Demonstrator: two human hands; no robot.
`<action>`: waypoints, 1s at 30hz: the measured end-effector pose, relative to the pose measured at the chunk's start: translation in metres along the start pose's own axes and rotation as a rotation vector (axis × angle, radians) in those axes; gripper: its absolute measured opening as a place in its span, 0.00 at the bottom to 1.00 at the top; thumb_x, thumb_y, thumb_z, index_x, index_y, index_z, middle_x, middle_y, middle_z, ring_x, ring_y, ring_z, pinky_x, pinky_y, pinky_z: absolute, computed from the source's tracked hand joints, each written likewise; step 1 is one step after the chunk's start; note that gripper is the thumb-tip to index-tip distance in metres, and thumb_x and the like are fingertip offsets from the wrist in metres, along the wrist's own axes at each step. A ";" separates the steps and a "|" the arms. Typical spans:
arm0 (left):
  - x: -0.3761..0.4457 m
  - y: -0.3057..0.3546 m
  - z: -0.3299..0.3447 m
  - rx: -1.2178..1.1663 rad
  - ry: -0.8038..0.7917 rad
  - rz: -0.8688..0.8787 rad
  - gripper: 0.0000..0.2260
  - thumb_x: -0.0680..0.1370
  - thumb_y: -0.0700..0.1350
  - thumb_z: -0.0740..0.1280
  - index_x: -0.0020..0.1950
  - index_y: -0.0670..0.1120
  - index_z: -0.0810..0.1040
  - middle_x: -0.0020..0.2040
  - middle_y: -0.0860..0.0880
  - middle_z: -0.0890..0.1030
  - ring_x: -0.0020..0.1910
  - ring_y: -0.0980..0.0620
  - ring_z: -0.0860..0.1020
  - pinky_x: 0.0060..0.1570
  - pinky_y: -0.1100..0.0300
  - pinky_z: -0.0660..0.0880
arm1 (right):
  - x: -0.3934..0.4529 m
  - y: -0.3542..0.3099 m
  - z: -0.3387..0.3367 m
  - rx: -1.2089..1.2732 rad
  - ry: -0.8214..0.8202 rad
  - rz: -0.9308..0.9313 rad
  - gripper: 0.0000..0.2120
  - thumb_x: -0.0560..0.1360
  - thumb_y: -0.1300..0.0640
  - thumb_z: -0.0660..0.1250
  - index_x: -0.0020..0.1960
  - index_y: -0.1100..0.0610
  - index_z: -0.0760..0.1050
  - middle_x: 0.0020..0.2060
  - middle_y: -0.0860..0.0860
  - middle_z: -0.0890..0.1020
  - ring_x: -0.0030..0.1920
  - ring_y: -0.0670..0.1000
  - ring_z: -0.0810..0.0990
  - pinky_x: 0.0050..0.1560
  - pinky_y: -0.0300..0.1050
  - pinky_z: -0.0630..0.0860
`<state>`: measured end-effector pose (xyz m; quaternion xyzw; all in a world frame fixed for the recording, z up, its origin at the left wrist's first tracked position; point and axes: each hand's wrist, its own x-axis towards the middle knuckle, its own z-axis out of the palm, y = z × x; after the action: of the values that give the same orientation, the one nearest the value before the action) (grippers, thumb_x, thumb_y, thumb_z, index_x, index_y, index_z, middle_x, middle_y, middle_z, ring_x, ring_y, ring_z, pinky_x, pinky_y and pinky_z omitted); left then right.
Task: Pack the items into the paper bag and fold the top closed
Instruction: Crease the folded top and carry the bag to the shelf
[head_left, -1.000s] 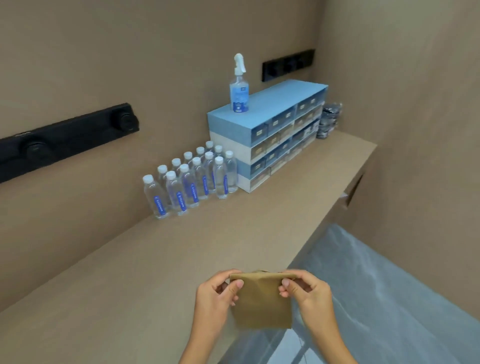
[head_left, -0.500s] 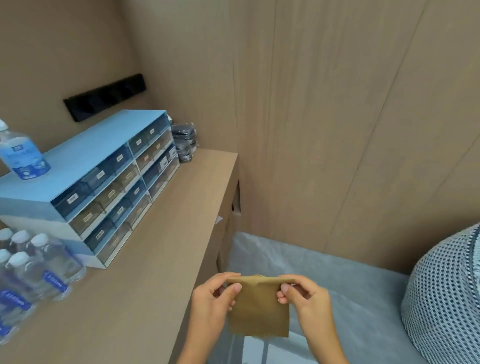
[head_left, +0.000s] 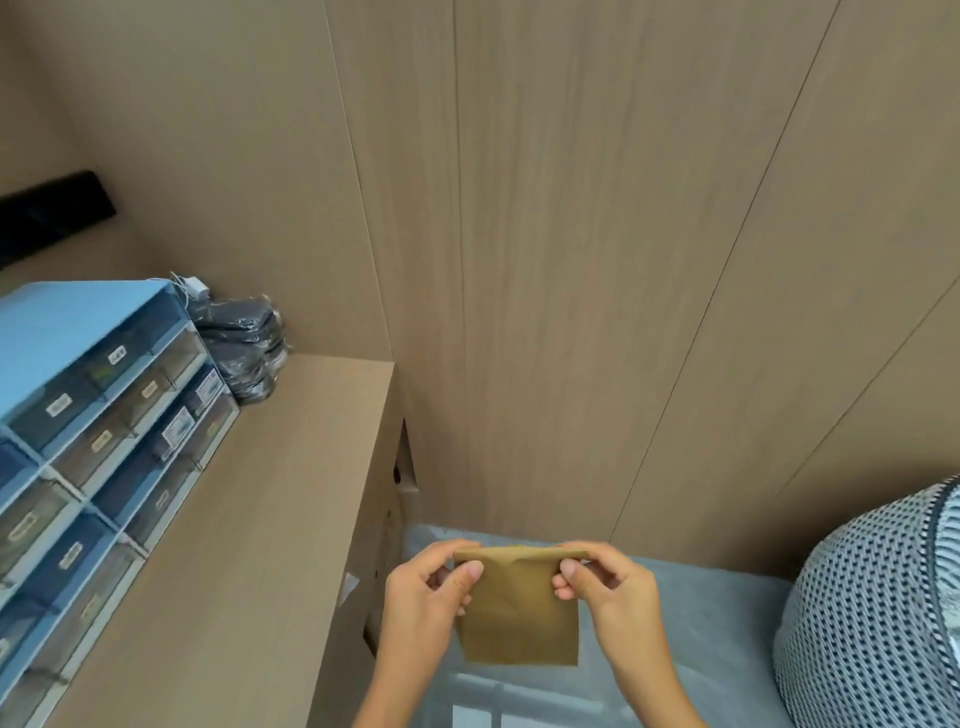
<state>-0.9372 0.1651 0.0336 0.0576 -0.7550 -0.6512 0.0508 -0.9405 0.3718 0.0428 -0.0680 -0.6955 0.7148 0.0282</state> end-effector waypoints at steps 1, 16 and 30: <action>0.017 0.001 0.003 -0.003 -0.003 0.001 0.10 0.74 0.37 0.71 0.47 0.53 0.85 0.31 0.45 0.80 0.30 0.53 0.78 0.30 0.61 0.76 | 0.016 -0.001 0.002 0.004 0.003 0.004 0.11 0.73 0.74 0.67 0.44 0.61 0.84 0.29 0.59 0.84 0.30 0.51 0.82 0.36 0.38 0.80; 0.252 -0.019 0.003 -0.023 0.363 -0.131 0.14 0.73 0.33 0.71 0.42 0.54 0.85 0.27 0.48 0.75 0.30 0.54 0.77 0.32 0.62 0.77 | 0.320 0.012 0.102 -0.081 -0.410 0.038 0.15 0.72 0.74 0.68 0.43 0.55 0.84 0.31 0.56 0.85 0.33 0.53 0.84 0.41 0.46 0.80; 0.270 -0.067 -0.149 -0.009 1.113 -0.288 0.11 0.72 0.32 0.72 0.41 0.48 0.84 0.25 0.48 0.77 0.27 0.55 0.76 0.34 0.58 0.76 | 0.382 0.043 0.386 -0.185 -1.113 -0.020 0.08 0.75 0.65 0.69 0.41 0.55 0.84 0.34 0.53 0.86 0.36 0.53 0.86 0.45 0.53 0.83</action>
<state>-1.1800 -0.0311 -0.0099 0.4938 -0.5962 -0.5265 0.3514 -1.3686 0.0402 -0.0136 0.3237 -0.6657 0.5787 -0.3422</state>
